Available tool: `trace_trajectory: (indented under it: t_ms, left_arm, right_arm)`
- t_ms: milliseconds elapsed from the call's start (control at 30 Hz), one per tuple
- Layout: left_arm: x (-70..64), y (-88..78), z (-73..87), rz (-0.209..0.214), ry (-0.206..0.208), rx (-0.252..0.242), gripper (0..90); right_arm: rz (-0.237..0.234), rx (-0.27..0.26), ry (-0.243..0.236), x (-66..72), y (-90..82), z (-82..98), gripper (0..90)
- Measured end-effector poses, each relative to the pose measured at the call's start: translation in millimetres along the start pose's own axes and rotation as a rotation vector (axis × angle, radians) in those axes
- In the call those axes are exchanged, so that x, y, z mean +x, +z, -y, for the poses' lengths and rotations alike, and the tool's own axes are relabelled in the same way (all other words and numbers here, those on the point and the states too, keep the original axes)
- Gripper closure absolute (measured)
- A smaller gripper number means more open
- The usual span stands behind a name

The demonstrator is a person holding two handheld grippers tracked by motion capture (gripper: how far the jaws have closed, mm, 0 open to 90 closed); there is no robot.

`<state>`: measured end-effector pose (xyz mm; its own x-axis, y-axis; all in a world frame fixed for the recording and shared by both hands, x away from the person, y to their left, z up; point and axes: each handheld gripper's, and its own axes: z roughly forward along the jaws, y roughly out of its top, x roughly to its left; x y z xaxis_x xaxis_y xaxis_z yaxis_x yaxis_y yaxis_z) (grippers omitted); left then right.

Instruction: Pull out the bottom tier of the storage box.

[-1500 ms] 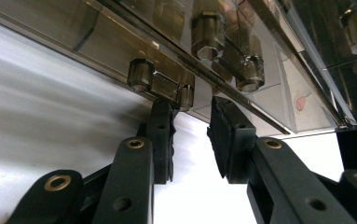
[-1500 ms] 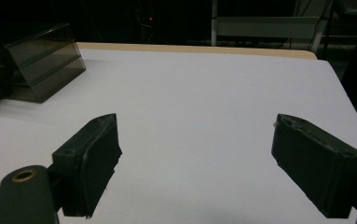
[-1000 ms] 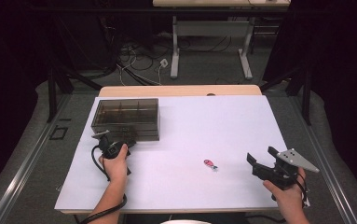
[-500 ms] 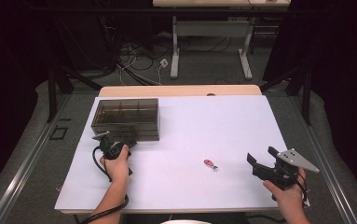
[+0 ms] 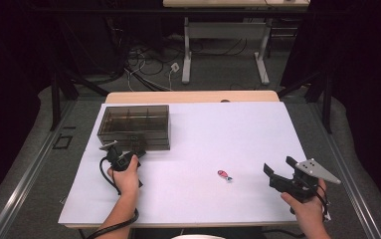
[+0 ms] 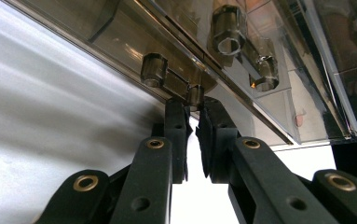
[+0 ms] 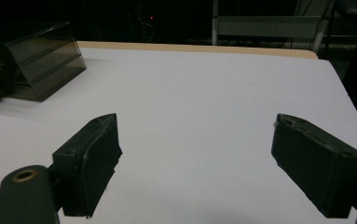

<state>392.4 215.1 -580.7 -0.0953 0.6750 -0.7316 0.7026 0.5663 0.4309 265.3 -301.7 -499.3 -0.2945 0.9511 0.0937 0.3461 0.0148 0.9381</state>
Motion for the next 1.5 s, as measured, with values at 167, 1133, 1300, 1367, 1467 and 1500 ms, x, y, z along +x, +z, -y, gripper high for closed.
trace_trajectory:
  t_ms: [167,1133,1300,1367,1467,1500]
  left_arm:
    - [-0.7,0.4,0.6,-0.006,-0.001,-0.009,82.1]
    - [-0.6,-3.3,3.6,-0.005,-0.003,0.000,82.3]
    - [-1.0,-3.8,4.7,-0.007,-0.005,-0.005,82.3]
    - [-0.9,-4.6,4.9,-0.005,-0.006,0.001,82.3]
    - [-1.0,-5.6,5.8,-0.007,-0.008,0.003,82.3]
    - [-1.2,-5.8,6.2,-0.007,-0.011,0.002,82.3]
  right_arm:
    - [-0.001,0.002,-0.001,0.3,-0.3,-0.1,14.7]
    - [-0.008,-0.003,-0.007,0.8,0.7,-0.7,14.7]
    - [-0.011,-0.002,-0.014,0.9,1.2,-0.9,14.7]
    - [-0.012,-0.003,-0.012,1.2,1.4,-0.9,14.7]
    - [-0.014,-0.004,-0.009,1.5,1.1,-1.0,14.7]
    - [-0.014,-0.004,-0.009,1.5,1.1,-1.0,14.7]
